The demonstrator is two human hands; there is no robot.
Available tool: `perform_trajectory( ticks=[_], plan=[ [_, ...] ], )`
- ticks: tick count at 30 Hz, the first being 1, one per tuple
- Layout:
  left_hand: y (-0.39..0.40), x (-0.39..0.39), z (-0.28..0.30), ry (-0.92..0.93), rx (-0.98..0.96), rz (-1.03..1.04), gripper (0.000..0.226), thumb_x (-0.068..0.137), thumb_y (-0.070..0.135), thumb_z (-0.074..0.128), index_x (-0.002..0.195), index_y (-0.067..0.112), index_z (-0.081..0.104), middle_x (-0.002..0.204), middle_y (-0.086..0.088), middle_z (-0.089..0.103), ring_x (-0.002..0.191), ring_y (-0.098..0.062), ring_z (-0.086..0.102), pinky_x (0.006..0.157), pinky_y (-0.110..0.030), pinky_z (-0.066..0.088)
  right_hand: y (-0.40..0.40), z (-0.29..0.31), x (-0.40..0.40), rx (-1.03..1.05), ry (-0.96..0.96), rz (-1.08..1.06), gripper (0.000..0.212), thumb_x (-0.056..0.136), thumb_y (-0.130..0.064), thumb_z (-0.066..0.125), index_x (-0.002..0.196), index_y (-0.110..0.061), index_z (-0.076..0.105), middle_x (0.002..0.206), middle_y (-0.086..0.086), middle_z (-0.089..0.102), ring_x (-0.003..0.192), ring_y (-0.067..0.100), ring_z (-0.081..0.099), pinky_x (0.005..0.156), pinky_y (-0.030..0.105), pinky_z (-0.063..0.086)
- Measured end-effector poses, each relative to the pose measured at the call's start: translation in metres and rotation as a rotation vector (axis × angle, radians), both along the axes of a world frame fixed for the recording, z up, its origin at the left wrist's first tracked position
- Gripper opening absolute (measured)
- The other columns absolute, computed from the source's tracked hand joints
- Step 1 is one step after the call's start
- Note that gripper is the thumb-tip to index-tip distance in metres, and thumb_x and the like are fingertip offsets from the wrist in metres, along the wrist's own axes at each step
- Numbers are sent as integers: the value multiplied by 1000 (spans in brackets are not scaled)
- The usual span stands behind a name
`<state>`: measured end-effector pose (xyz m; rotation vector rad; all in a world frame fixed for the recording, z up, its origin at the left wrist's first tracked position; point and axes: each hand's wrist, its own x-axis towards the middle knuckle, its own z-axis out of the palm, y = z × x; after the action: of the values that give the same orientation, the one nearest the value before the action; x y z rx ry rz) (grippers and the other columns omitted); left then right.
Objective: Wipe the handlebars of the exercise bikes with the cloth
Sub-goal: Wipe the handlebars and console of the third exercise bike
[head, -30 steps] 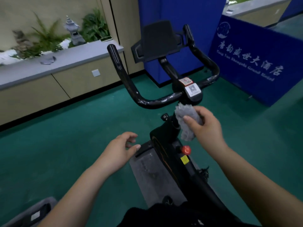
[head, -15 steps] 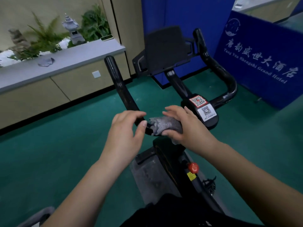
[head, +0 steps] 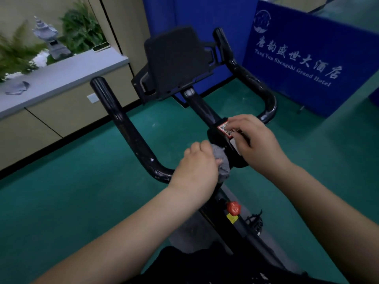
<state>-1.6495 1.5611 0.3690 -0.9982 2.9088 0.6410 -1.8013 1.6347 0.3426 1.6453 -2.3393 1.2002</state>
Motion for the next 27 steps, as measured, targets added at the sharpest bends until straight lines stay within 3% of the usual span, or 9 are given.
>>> perform_trajectory(
  ticks=[4,7,10,13,17,19,23,27],
  plan=[
    [7,-25,-3,77,-11,73,54,96,38,38,135,2,31,132,-17,44,121,-31,42,97,-36,36,-10,-2,-8,-11,-8,47,20,85,1,58,99,-8,70,111,7,64,107,13,57,98,24,42],
    [1,-7,-2,21,-64,17,49,93,37,45,132,9,36,129,-12,45,119,-29,43,98,-37,36,-13,-6,-13,-33,-8,115,16,87,-10,58,98,-9,70,108,6,64,106,14,56,98,24,40],
    [-6,23,0,-66,-115,-46,55,93,37,46,140,14,28,135,-6,40,124,-23,39,104,-32,32,-12,-10,-16,-46,-74,132,17,89,-18,57,100,-12,69,109,4,63,109,17,57,98,28,42],
    [1,22,1,-79,-122,21,54,94,36,43,140,13,27,138,-6,38,126,-23,37,104,-30,30,-13,-11,-14,-56,-94,107,15,89,-12,58,99,-12,68,109,4,63,108,19,57,98,25,41],
    [13,-31,2,-35,-53,169,39,94,37,43,120,8,41,123,-13,48,114,-31,45,94,-39,38,-15,-10,-17,-64,-119,115,23,87,-23,51,97,-11,68,107,4,63,104,19,58,96,21,39],
    [12,-35,2,-47,-47,153,41,92,39,46,120,9,40,122,-12,47,115,-30,45,95,-40,39,-14,-10,-17,-68,-123,120,25,86,-24,50,96,-11,68,107,4,63,104,18,58,95,20,39],
    [3,14,7,-185,-113,17,51,91,37,50,131,13,31,129,-6,40,121,-23,40,99,-30,33,-15,-13,-17,-76,-116,130,20,86,-19,53,95,-10,68,106,4,63,104,18,57,96,18,38],
    [8,11,9,-195,-117,66,38,93,37,45,119,11,36,120,-6,42,113,-25,43,95,-35,38,-15,-12,-18,-91,-133,116,22,86,-21,51,95,-11,68,106,3,63,104,15,55,96,14,35]
  ],
)
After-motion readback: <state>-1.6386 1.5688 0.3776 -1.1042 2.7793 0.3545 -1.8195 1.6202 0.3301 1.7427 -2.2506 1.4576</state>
